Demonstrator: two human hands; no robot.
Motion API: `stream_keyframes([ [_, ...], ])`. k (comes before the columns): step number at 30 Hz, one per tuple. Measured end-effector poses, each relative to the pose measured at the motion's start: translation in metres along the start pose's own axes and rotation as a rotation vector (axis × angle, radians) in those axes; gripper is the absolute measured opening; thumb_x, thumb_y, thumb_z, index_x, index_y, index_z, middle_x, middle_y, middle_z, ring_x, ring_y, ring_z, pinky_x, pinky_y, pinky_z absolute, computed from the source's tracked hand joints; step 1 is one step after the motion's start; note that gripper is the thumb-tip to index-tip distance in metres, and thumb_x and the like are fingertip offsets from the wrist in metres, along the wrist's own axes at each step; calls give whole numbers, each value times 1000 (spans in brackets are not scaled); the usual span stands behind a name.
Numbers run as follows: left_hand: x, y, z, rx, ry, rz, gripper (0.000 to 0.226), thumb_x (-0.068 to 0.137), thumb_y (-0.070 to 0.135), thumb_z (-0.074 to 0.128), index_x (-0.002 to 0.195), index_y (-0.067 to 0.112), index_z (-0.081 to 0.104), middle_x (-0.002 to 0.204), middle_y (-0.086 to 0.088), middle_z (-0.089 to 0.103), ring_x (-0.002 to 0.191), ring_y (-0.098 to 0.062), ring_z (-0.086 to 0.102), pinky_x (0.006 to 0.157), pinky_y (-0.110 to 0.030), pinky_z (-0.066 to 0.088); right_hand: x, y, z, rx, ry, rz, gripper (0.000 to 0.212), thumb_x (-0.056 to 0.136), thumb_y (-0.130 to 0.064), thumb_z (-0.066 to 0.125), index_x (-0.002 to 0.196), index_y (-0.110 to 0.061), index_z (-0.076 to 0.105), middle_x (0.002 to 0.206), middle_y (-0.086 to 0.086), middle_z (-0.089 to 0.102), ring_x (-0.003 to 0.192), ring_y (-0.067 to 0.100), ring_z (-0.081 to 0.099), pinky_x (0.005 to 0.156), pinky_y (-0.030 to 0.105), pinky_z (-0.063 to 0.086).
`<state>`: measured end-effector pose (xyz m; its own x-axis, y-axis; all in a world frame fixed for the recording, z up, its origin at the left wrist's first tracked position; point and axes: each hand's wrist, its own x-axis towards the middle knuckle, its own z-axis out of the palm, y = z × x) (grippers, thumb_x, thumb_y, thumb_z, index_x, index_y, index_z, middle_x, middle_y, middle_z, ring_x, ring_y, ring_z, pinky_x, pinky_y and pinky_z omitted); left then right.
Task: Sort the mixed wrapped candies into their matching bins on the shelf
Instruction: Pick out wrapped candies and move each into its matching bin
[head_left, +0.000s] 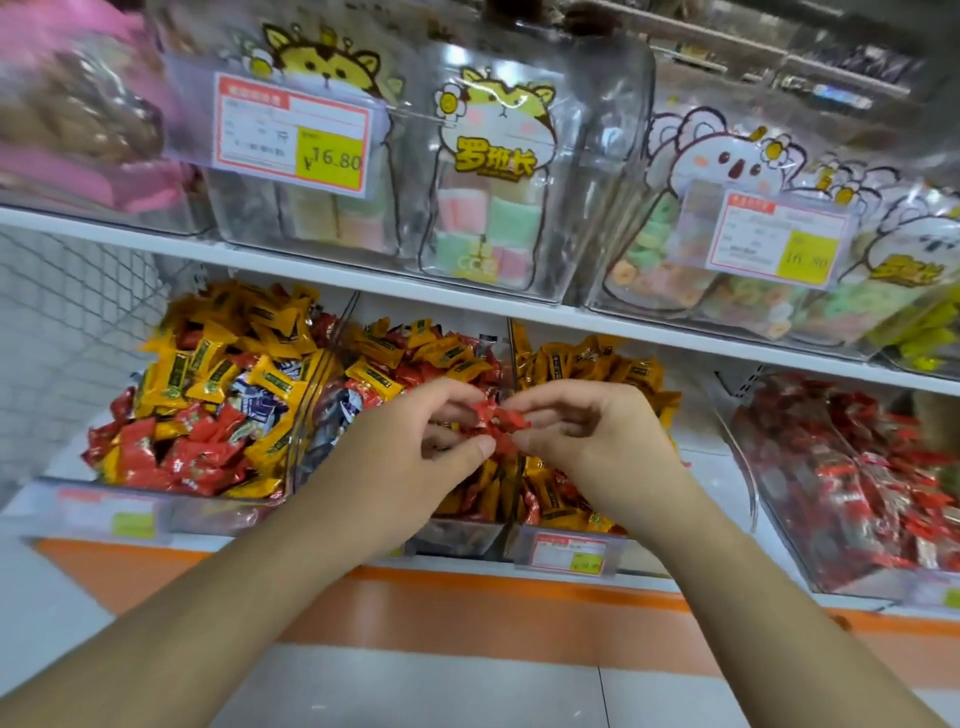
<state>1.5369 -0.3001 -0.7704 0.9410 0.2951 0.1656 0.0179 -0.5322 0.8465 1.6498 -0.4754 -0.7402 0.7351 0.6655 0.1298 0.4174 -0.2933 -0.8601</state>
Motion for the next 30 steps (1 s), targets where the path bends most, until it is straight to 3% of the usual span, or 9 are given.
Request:
stream_keyframes([
  [4, -3, -5, -20, -91, 63, -65, 29, 89, 32, 80, 113, 46, 70, 99, 25, 73, 92, 7, 70, 83, -20, 57, 5, -15, 30, 38, -43, -21, 22, 85, -5, 81, 100, -20, 80, 89, -3, 79, 87, 13, 75, 82, 27, 61],
  [8, -8, -14, -47, -179, 131, -128, 19, 84, 17, 85, 94, 33, 79, 86, 10, 79, 80, -9, 77, 75, -30, 64, 13, -25, 59, 96, -15, 21, 18, 84, -5, 83, 95, -16, 74, 78, 0, 77, 76, 12, 75, 74, 25, 61],
  [15, -11, -47, -111, 86, 310, -180, 17, 82, 24, 87, 84, 38, 78, 78, 12, 75, 74, -7, 74, 76, -40, 63, 28, -34, 95, 45, -27, 27, 17, 87, -11, 81, 97, -23, 73, 94, -8, 77, 90, 7, 74, 82, 28, 62],
  [18, -13, -63, -140, 301, 392, -264, 15, 83, 35, 85, 92, 38, 73, 90, 17, 73, 84, -4, 69, 81, -38, 60, 30, -29, 96, -19, 2, 14, 16, 91, -10, 77, 95, -25, 74, 92, -9, 75, 89, 6, 72, 82, 23, 61],
  [22, -17, -67, -141, 379, 201, -342, 46, 86, 43, 80, 128, 42, 61, 108, 17, 67, 93, -15, 72, 80, -37, 61, 32, -22, 89, -68, 10, 6, 24, 95, -3, 69, 97, -27, 73, 95, -9, 75, 88, 3, 71, 77, 17, 58],
  [24, -17, -61, -132, 431, 159, -293, 52, 89, 44, 76, 137, 43, 57, 119, 16, 67, 91, -18, 71, 77, -32, 59, 31, -20, 79, -60, 25, 18, 24, 95, -3, 67, 99, -26, 73, 91, -9, 75, 87, 1, 71, 75, 14, 55],
  [26, -15, -51, -120, 437, 139, -193, 52, 91, 45, 74, 140, 44, 55, 142, 19, 57, 105, -14, 65, 93, -30, 53, 31, -18, 64, -45, 53, 18, 23, 95, -4, 68, 101, -26, 73, 91, -8, 75, 89, 2, 70, 76, 14, 54],
  [28, -12, -40, -105, 425, 88, -92, 52, 93, 45, 71, 142, 44, 54, 149, 25, 47, 129, -3, 49, 109, -26, 39, 31, -10, 44, -69, 103, 12, 25, 94, -3, 67, 101, -26, 73, 96, -7, 74, 91, 4, 70, 79, 20, 58],
  [30, -9, -31, -85, 413, 16, -3, 52, 96, 46, 67, 145, 45, 51, 149, 30, 43, 129, 10, 37, 109, -16, 29, 31, 3, 20, -106, 154, 20, 28, 94, 1, 66, 101, -24, 73, 98, -6, 74, 92, 7, 70, 85, 26, 59],
])
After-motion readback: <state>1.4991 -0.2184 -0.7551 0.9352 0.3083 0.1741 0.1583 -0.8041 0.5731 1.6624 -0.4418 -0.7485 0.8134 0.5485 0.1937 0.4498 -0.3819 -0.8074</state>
